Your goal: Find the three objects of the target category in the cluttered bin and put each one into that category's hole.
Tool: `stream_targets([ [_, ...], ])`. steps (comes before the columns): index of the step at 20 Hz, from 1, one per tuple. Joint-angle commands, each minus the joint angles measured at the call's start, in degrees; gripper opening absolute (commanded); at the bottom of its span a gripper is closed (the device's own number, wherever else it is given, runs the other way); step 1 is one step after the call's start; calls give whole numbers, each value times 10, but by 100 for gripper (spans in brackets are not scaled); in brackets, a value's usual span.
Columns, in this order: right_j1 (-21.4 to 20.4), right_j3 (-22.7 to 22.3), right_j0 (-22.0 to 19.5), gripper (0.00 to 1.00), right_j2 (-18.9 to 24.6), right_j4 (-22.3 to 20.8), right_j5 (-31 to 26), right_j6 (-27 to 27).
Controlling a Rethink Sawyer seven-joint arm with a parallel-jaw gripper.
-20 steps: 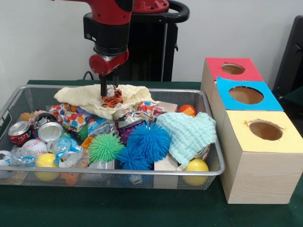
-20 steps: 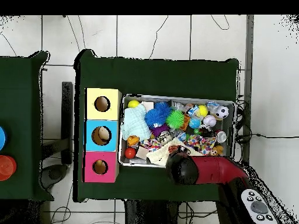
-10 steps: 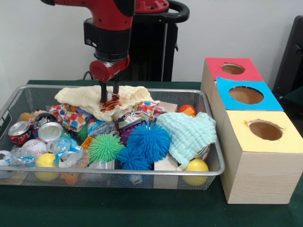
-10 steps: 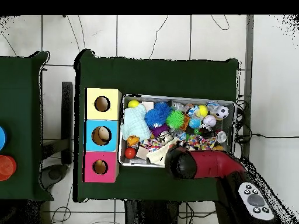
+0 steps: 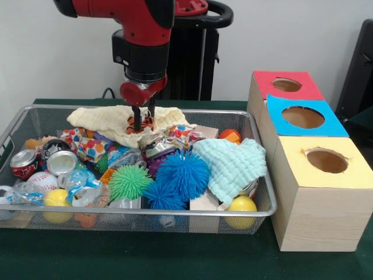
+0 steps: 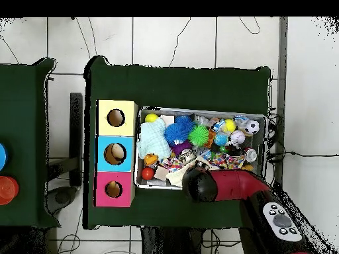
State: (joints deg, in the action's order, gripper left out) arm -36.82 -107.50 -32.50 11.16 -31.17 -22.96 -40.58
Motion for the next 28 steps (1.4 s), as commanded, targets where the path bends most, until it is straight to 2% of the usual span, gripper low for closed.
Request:
stream_targets([
  [1,19,53,-4,100,32,-20,37,-66],
  [2,19,53,-4,100,32,-20,37,-66],
  [3,20,53,-4,0,32,-20,37,-66],
  [15,19,49,-2,0,30,-19,37,-67],
  [19,12,52,15,0,18,-17,18,-73],
  [21,-7,43,16,0,27,-5,-7,-65],
  [26,-106,-4,8,0,62,55,-104,-33],
  [28,-125,-8,11,0,65,67,-119,-30],
])
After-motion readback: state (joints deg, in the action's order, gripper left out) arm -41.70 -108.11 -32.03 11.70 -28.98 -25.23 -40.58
